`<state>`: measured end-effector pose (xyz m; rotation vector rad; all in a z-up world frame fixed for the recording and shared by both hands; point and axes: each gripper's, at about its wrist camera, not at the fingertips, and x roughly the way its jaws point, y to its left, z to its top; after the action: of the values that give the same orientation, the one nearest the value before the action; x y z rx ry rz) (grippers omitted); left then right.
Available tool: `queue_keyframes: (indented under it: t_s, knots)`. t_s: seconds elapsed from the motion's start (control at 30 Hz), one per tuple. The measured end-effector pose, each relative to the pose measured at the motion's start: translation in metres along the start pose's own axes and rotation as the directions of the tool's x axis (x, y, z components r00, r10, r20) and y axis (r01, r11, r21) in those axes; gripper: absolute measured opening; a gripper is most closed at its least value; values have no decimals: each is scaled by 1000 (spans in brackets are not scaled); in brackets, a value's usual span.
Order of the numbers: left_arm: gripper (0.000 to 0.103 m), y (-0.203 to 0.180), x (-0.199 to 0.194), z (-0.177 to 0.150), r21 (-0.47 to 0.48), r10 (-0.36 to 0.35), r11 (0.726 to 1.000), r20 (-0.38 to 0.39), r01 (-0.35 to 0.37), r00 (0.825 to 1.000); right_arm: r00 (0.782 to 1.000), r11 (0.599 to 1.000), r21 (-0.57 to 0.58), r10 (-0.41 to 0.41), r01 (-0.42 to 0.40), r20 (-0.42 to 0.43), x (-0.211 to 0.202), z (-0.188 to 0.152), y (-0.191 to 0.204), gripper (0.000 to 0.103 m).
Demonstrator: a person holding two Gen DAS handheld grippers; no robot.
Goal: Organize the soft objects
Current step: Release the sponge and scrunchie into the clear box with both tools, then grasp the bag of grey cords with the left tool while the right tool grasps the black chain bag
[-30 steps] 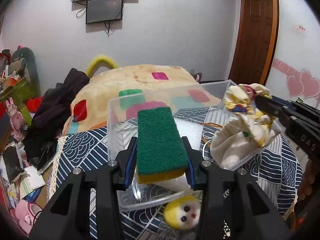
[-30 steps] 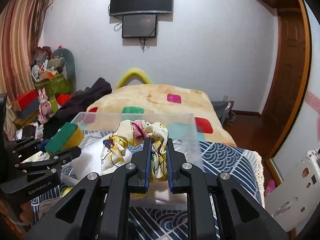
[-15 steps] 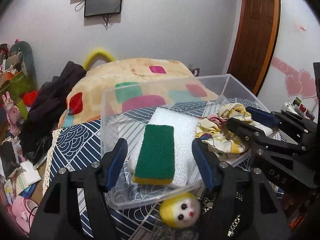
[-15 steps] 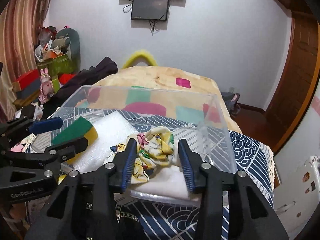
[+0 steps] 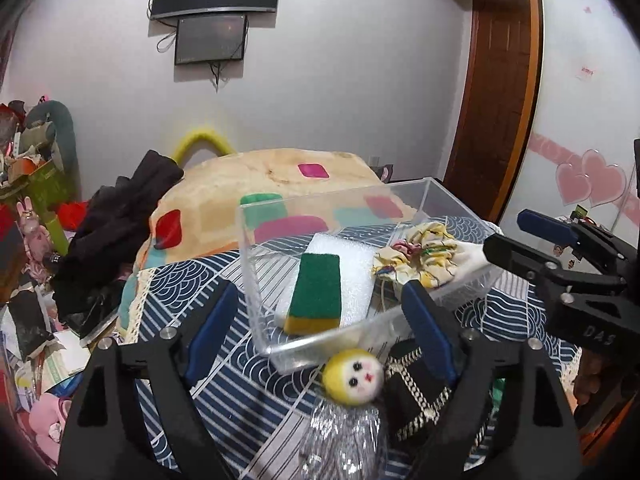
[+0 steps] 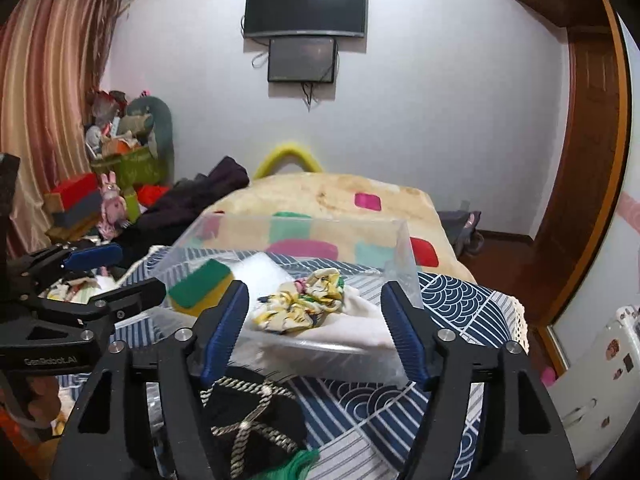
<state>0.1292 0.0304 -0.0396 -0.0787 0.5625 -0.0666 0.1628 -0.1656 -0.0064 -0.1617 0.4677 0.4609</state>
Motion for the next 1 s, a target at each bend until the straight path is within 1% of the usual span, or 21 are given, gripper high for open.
queue_keyframes:
  t_s: [0.13,0.3,0.43,0.63,0.7,0.73,0.77,0.8,0.83,0.87,0.9,1.0]
  knots:
    - [89,1,-11,-12,-4,7,1000,2,-7,1000,1000,1000,2,21,-21,1,-7,-9,9,66]
    - [89,6,-13,-34,-22,17,1000,-41,-18,999,999,1000,-11,29,-29,-32,-7,-26,22,66]
    - [89,13,-15,-50,-41,34,998,-73,-37,997,995,999,1,52,-52,-86,1,-42,28,66]
    - [89,21,-17,-74,-79,31,996,-124,-41,992,980,996,18,94,-92,-173,15,-63,38,66]
    - [89,20,-15,-80,-86,21,996,-142,-33,990,976,996,14,92,-91,-196,20,-68,40,65]
    - [89,19,-14,-82,-88,15,996,-149,-28,989,975,996,15,91,-90,-202,20,-70,41,62]
    - [89,17,-13,-85,-88,9,996,-158,-24,987,973,996,18,94,-92,-210,22,-72,40,50]
    - [89,15,-12,-87,-86,4,996,-164,-18,986,971,995,20,97,-95,-218,23,-73,40,42]
    - [89,12,-10,-89,-83,-4,996,-173,-10,985,970,994,27,105,-102,-220,22,-75,39,38]
    - [89,10,-8,-90,-82,-11,997,-180,-4,984,970,994,34,112,-107,-215,20,-75,37,29]
    - [89,8,-7,-92,-82,-21,997,-188,5,982,972,994,37,107,-102,-207,18,-74,36,23]
    - [89,0,3,-97,-81,-54,996,-220,37,974,977,994,52,102,-94,-187,11,-76,31,19]
